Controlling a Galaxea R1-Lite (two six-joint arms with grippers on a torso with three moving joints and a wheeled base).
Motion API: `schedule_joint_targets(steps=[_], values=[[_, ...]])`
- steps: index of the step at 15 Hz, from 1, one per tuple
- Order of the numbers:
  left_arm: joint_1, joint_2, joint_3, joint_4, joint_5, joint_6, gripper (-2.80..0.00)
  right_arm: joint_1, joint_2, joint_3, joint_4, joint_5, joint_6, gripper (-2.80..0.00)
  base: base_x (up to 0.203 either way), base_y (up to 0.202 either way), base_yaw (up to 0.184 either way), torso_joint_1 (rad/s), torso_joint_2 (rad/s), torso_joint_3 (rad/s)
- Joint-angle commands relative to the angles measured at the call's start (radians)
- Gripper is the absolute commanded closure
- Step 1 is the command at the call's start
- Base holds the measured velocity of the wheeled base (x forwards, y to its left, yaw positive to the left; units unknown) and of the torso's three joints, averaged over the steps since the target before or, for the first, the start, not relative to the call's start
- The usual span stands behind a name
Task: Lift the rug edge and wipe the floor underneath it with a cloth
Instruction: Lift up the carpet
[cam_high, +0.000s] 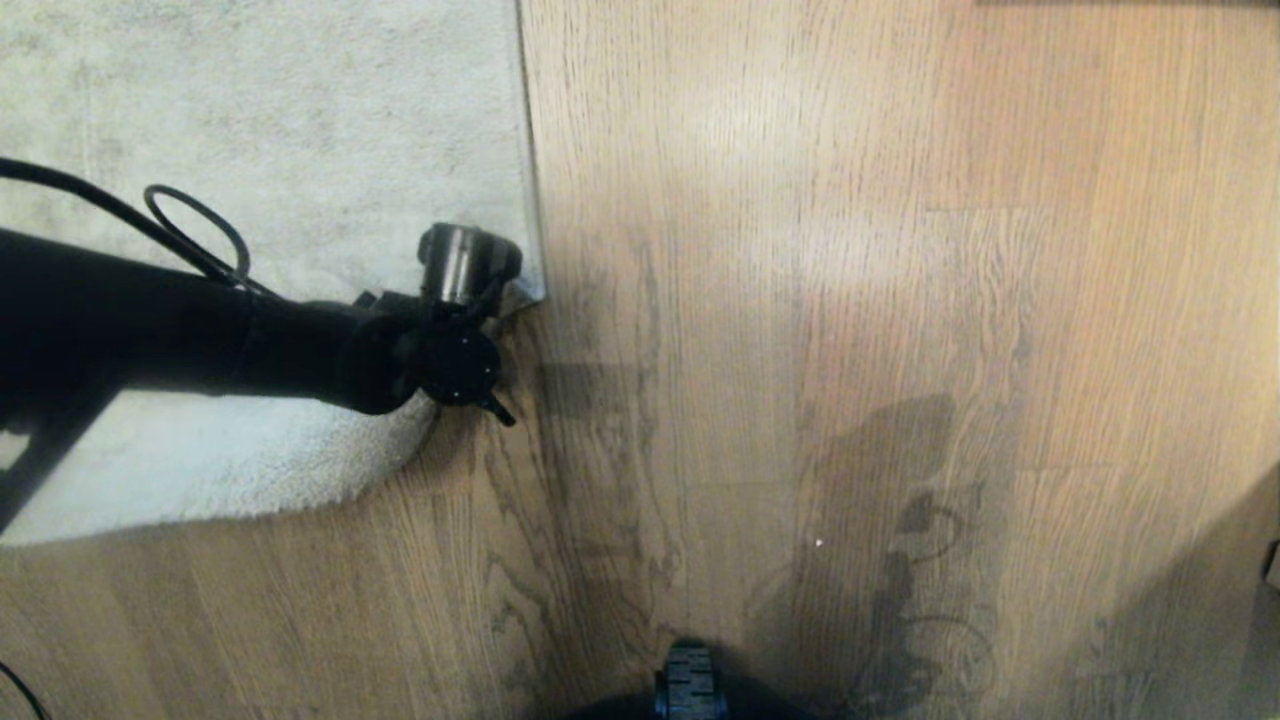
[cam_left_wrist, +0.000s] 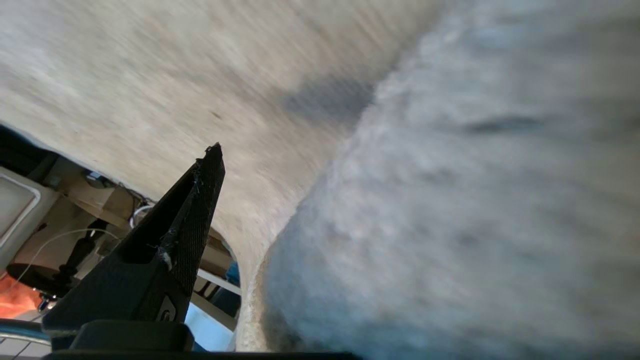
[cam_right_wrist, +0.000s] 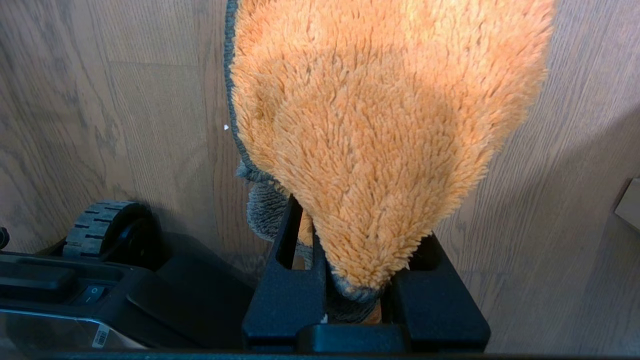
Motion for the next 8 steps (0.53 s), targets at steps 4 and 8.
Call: schedule_joint_targets(steps=[4, 8], values=[[0.014, 0.038, -0.174, -0.004, -0.002, 0.050, -2.80, 0.000, 0.001, 0.000, 0.000, 0.001, -0.001, 0.00, 0.000, 0.000, 0.000, 0.000, 0.00, 0.000], [-0.007, 0.052, -0.242, -0.002, -0.007, 0.057, -2.80, 0.000, 0.001, 0.000, 0.000, 0.001, -0.001, 0.00, 0.000, 0.000, 0.000, 0.000, 0.00, 0.000]])
